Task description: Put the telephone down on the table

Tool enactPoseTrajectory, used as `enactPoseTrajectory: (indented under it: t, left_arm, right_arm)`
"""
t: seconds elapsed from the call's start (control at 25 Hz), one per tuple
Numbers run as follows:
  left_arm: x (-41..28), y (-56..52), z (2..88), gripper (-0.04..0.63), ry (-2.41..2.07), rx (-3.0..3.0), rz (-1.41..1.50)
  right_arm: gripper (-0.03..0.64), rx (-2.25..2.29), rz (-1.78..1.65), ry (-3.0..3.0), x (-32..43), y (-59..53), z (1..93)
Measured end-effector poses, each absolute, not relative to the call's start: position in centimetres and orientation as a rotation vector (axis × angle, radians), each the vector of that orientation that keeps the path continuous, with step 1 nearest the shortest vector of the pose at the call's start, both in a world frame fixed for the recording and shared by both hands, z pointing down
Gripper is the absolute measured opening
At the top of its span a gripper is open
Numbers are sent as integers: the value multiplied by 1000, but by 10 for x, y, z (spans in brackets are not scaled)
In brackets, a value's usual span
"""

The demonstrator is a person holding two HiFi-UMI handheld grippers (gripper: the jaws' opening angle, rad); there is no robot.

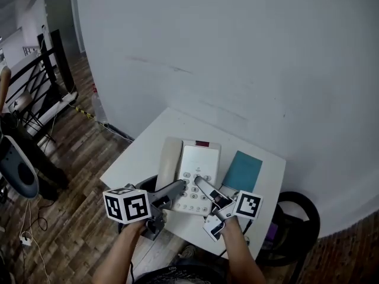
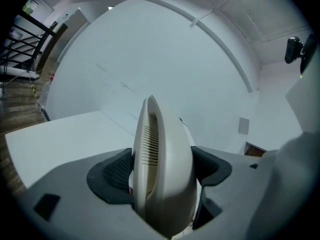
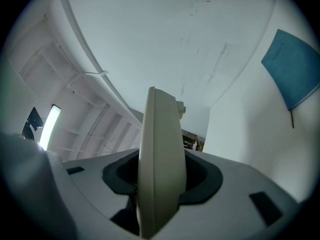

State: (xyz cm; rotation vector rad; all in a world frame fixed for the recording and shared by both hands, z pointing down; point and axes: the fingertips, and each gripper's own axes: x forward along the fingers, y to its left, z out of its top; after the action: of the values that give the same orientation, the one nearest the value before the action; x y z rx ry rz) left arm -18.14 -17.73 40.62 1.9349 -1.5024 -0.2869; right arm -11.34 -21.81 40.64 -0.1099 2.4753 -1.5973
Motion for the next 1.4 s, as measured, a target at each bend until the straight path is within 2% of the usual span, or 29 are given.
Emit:
enactPoseTrajectory:
  t: [0.72,1.4]
  left_arm:
    - [-181,-277,439,371,-1335,1970,-180]
    - [-242,-353,525,371,-1048,1932,-19]
  right_arm:
    - [181,-298,-1611,2382,-107,-307,439]
    - [181,-660,-1699,2218,-163,-367,527]
